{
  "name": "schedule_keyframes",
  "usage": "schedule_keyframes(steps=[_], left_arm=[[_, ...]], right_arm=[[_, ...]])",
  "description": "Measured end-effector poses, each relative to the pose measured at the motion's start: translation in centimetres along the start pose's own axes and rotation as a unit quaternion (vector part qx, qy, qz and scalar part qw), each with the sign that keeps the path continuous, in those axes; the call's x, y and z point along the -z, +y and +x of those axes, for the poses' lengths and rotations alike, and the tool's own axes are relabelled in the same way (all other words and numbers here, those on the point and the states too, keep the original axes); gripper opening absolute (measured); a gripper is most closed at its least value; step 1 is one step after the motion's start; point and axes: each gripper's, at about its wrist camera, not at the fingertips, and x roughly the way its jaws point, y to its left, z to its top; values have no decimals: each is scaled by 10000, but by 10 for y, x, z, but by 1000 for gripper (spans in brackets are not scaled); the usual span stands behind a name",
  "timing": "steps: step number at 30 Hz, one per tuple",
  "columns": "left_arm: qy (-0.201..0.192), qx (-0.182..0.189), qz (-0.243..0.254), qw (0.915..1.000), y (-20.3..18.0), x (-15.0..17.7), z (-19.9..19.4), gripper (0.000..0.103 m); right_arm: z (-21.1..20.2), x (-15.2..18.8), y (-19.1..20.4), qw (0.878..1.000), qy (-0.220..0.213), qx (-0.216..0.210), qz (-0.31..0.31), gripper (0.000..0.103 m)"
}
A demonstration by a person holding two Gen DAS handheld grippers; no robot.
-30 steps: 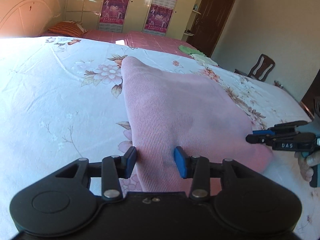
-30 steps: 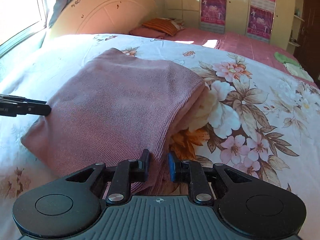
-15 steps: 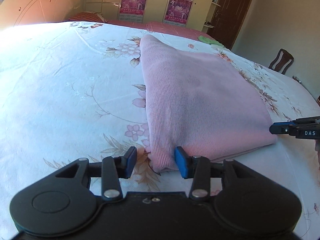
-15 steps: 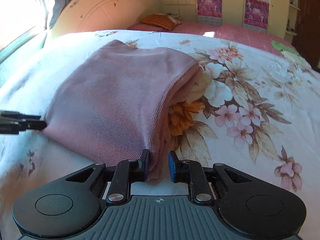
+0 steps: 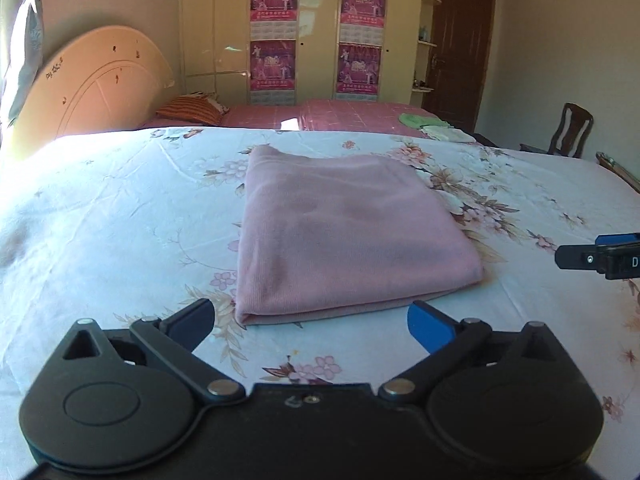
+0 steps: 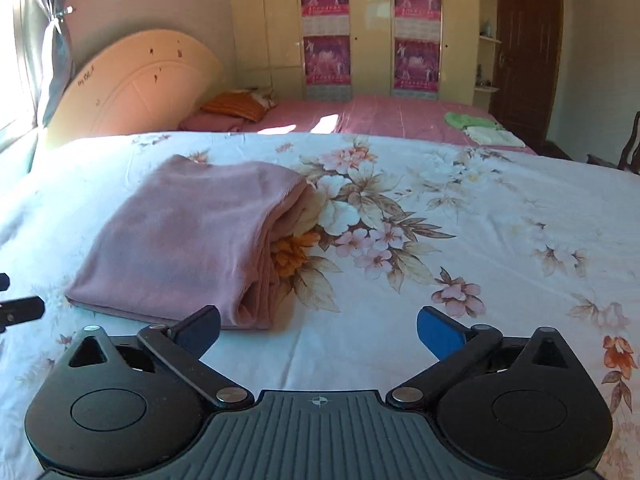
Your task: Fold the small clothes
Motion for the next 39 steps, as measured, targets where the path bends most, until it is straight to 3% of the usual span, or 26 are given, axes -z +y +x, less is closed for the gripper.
schedule_keyframes(steps=[8,22,39], left_arm=[[-211,0,71,9998,-36,-7,-62,103],[-775,204,116,9967,-62,32,-181,103],[-1158,148,187,9930,-73,49,-247,103]], right_arm=[[-62,19,26,9997,-90,119,-212,103],[-207,65,58,9959,-831,220,-281,103],[-279,86,77,9915,-1242,145,-349,103]])
